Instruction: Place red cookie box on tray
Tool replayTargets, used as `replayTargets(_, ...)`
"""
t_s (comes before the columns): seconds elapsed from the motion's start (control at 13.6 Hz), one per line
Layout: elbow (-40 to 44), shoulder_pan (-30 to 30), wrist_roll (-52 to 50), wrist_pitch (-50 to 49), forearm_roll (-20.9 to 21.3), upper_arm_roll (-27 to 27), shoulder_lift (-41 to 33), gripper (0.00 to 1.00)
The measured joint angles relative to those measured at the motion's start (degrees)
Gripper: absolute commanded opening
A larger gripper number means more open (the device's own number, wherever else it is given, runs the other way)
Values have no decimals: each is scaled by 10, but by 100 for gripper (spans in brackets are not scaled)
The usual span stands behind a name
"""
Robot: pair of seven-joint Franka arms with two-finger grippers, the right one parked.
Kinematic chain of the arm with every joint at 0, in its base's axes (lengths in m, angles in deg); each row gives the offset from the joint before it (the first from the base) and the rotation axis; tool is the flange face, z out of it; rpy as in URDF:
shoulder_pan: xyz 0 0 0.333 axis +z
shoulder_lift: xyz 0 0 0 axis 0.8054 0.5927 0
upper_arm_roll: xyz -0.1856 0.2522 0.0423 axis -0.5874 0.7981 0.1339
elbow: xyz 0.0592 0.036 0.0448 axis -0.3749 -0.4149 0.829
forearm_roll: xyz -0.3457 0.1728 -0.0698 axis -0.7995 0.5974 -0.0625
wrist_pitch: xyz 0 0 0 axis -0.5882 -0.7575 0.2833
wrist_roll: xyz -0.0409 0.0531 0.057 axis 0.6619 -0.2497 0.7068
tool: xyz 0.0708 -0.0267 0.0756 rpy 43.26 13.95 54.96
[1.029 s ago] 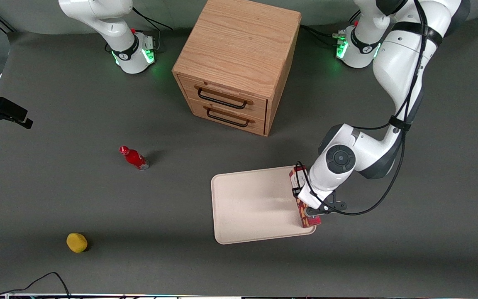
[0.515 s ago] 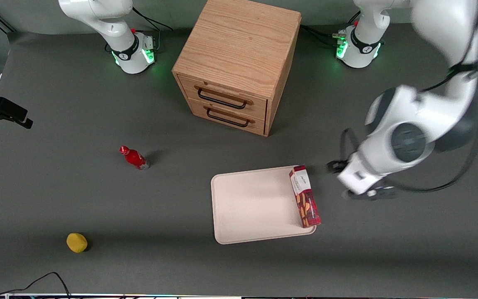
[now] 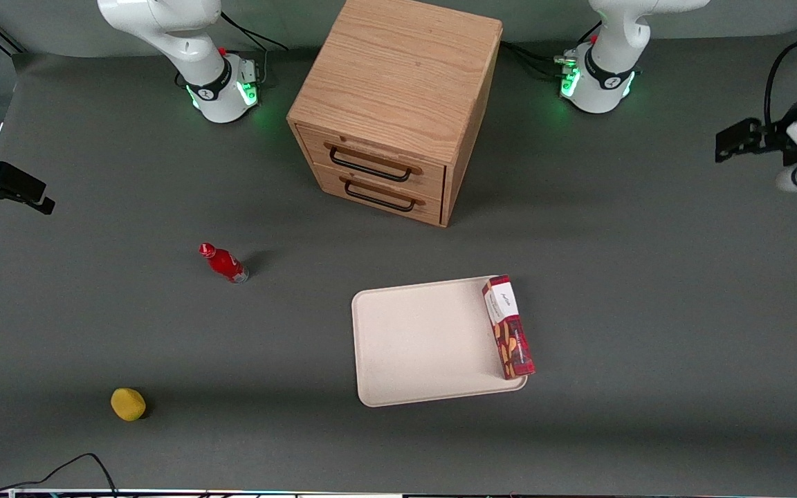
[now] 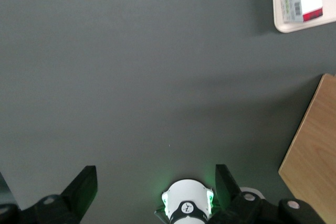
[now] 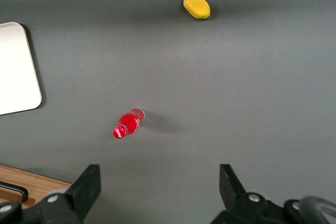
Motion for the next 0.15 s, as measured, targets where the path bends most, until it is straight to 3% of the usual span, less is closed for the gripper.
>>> replayTargets(0.15,-49,0,1,16,-7,2,-43,100)
